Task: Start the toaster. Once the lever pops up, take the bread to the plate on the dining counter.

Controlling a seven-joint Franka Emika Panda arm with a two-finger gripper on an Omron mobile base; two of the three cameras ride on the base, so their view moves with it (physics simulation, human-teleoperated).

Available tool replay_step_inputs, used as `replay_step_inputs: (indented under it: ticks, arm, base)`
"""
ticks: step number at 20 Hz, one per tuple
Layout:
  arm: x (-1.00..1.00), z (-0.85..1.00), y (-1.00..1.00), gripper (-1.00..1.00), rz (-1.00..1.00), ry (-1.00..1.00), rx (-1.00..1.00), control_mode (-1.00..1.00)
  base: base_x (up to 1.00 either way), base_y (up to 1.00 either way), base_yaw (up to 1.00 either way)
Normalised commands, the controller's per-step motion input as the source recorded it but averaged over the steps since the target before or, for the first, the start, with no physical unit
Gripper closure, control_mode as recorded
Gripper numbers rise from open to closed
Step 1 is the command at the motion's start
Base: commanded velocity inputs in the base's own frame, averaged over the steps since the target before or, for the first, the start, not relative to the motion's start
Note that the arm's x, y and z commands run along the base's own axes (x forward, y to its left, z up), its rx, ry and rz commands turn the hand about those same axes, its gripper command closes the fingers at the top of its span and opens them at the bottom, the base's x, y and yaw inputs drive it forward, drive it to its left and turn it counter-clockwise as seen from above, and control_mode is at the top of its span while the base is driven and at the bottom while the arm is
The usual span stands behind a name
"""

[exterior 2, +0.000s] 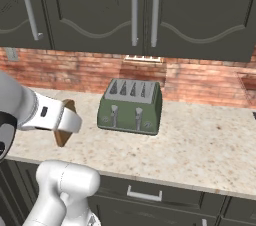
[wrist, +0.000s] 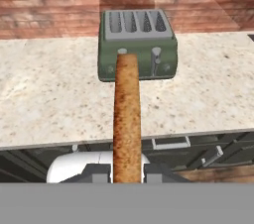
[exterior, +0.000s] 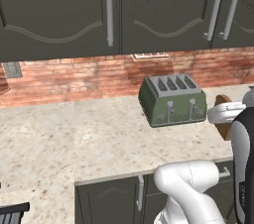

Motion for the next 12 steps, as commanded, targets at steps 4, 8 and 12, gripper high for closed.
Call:
replay_step_inputs:
  ticks: [4, 8, 12]
  arm:
    - [0.0, 0.0, -0.19, 1.0, -0.04, 0.0, 0.0, -1.0]
    - [0.0, 0.0, -0.02, 1.0, 0.0, 0.0, 0.0, -1.0]
    - [0.0, 0.0, 0.0, 1.0, 0.0, 0.0, 0.0, -1.0]
  base:
    - [0.0, 0.0, 0.0]
    - [0.0, 0.0, 0.0]
    - [0.0, 0.0, 0.0]
